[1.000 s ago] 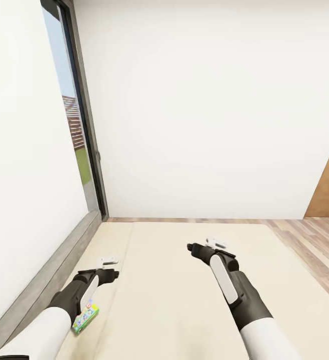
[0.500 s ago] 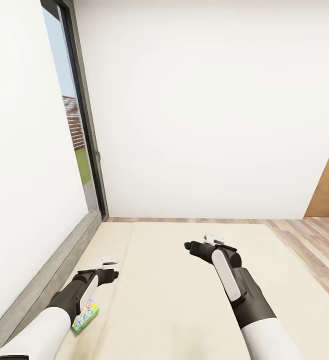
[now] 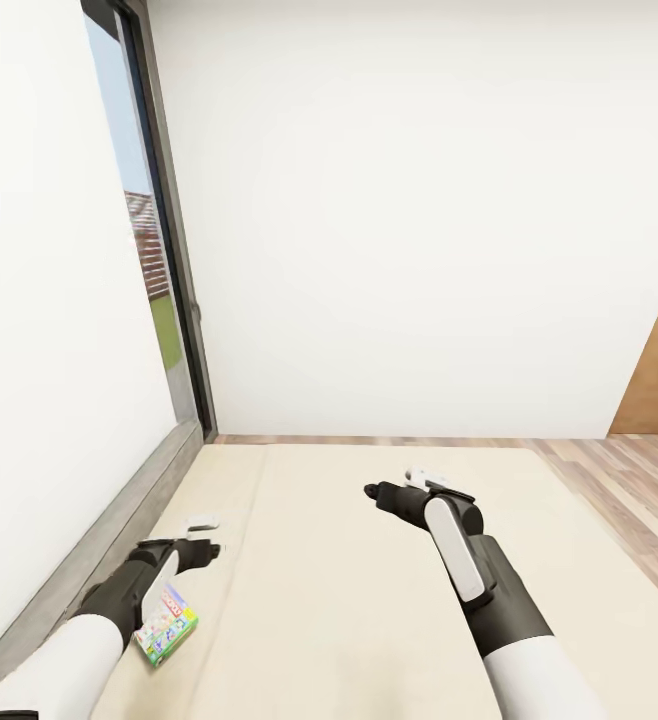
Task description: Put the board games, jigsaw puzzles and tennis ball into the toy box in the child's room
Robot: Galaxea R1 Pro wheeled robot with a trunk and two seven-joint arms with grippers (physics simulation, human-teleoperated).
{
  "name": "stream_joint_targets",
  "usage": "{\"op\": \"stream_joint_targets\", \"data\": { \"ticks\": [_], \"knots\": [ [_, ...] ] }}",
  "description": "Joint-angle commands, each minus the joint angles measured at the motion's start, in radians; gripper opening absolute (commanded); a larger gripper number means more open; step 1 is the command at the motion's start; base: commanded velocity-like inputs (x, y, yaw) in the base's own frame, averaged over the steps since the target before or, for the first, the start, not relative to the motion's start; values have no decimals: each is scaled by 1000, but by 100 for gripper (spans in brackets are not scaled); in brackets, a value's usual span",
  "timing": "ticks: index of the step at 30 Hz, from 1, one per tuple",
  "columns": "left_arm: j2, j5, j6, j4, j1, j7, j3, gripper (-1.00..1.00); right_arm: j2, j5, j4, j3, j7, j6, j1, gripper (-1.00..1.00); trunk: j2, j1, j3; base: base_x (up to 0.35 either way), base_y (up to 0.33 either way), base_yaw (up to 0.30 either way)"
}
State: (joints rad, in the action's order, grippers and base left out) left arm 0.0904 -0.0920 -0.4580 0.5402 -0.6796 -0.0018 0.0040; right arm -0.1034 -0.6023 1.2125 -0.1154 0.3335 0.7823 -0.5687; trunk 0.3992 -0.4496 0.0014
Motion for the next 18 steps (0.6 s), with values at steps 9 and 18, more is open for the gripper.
{"op": "stream_joint_targets", "data": {
  "ticks": [9,18],
  "knots": [
    [56,-12,-12,1,-1,-1,1,100,0,-13,1,0,10,0,0,100,1,0,0,0,0,0],
    [93,-14,-38,0,-1,-36,2,100,-1,-14,1,0,10,0,0,100,1,0,0,0,0,0]
  ]
}}
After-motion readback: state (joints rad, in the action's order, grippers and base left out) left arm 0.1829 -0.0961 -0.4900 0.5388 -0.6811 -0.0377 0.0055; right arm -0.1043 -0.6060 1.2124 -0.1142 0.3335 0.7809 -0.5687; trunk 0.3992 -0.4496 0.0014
